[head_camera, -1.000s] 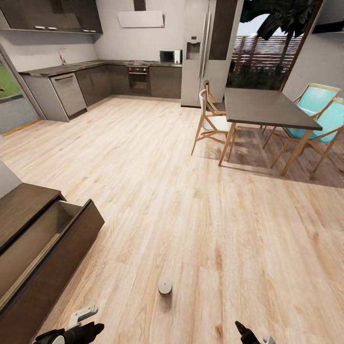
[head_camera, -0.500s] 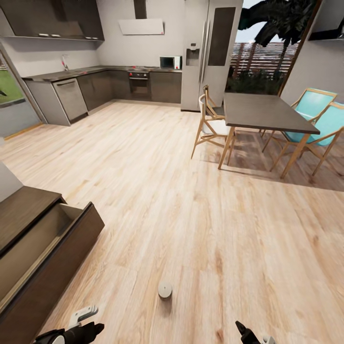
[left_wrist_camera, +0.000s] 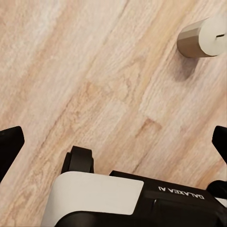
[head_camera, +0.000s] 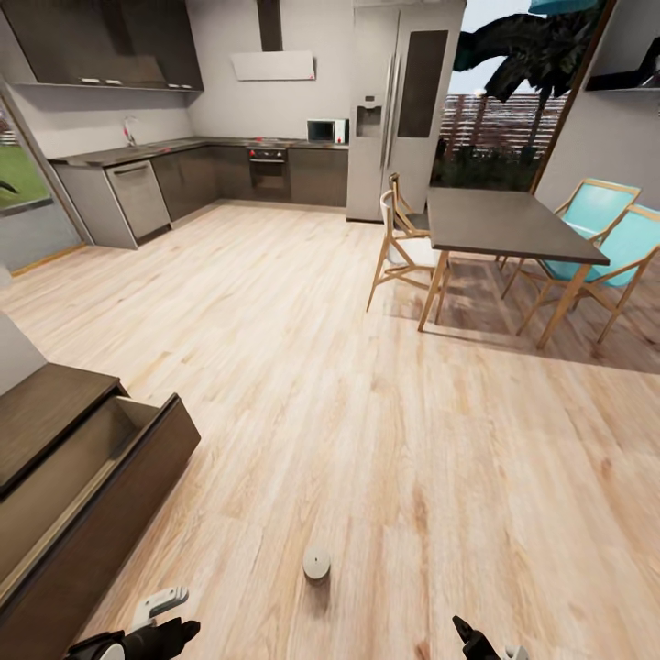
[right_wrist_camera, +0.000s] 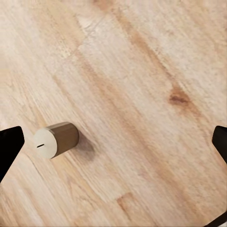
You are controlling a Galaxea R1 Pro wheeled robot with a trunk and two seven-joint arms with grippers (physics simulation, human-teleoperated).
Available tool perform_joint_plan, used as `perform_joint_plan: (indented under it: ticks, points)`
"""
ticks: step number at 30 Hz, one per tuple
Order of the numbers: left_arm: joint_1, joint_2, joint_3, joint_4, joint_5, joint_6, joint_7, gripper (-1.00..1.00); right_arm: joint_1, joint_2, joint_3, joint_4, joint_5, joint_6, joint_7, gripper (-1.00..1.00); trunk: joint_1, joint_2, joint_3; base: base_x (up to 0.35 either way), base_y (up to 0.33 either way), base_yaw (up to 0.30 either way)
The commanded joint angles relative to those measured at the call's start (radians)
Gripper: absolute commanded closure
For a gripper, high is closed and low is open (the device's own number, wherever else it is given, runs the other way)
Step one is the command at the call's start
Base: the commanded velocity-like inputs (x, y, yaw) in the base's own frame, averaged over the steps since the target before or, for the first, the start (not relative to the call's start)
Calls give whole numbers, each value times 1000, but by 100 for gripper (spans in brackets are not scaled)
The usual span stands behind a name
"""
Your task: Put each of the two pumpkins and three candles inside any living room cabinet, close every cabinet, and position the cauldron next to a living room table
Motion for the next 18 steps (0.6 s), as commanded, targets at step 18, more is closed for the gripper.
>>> perform_joint_plan:
  ticks: [18]
  points:
    - [-1, 1, -5, -2, 11, 1, 9, -100, -1, 3, 4, 3, -8, -5, -27, -100, 0, 0, 29, 0, 0, 0]
